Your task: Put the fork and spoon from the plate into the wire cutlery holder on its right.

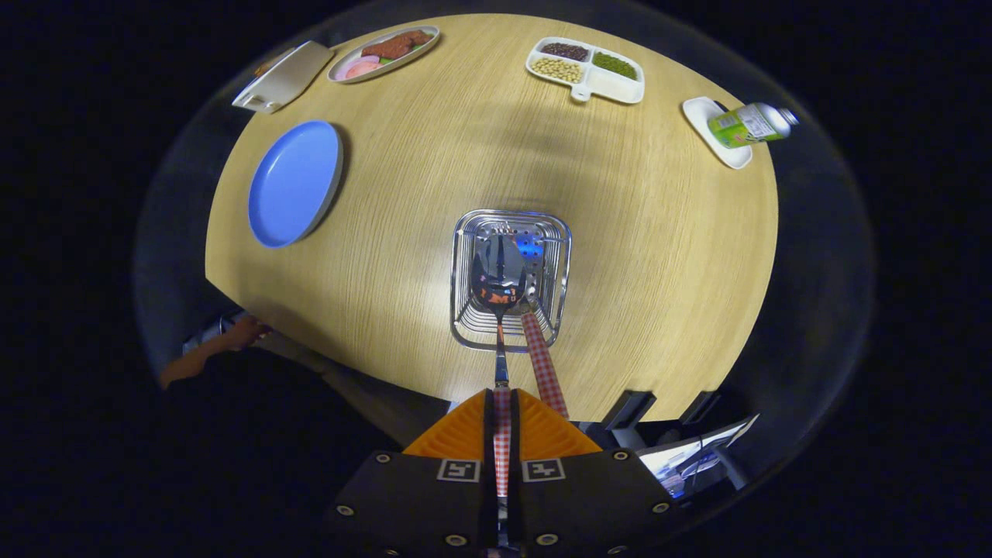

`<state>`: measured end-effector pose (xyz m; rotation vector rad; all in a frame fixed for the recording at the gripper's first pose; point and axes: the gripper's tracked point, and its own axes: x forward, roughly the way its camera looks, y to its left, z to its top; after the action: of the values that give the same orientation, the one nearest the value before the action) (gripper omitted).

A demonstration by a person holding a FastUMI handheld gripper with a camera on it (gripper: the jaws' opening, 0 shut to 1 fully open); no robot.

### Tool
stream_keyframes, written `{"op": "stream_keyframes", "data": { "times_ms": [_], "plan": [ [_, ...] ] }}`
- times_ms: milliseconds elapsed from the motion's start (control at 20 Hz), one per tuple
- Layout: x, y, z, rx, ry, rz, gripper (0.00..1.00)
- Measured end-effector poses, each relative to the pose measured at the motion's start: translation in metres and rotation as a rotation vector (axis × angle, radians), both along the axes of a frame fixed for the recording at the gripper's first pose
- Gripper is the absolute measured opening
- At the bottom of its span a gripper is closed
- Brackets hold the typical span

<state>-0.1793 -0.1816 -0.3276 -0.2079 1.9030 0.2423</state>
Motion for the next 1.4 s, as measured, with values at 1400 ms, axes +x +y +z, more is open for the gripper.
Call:
{"op": "stream_keyframes", "data": {
  "times_ms": [1400],
  "plan": [
    [0.055,0.011,0.013,0.081,0.006,-0.022,0.13]
  ]
}}
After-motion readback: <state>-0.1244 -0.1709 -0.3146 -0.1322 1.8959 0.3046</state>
